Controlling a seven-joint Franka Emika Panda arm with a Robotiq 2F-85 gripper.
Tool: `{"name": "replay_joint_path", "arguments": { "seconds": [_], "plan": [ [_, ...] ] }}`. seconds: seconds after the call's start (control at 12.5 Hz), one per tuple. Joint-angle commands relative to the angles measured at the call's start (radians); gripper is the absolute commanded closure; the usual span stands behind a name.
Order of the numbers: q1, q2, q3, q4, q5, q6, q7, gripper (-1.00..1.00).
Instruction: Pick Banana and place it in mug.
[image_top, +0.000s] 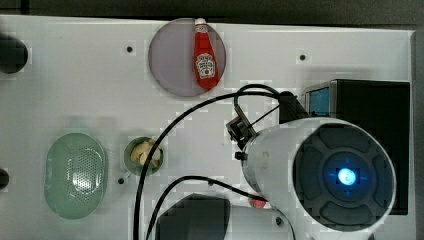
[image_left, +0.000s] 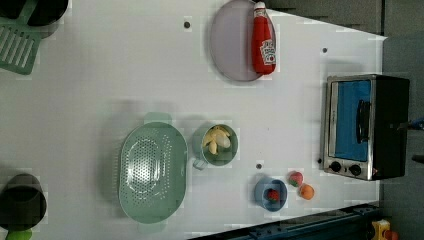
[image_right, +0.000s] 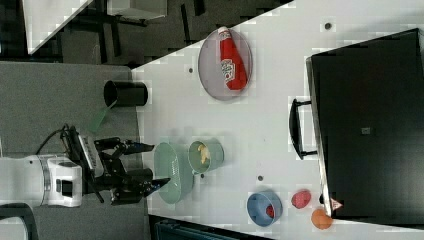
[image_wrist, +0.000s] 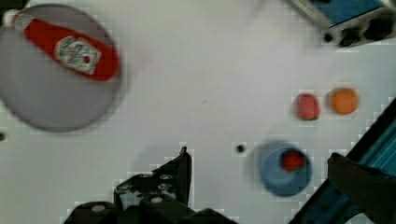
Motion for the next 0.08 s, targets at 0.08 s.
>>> {"name": "replay_joint_path", "arguments": {
  "seconds": [0.08],
  "plan": [
    [-0.015, 0.02, 0.024, 0.008, 0.014, -0.01, -0.049, -1.0]
  ]
}}
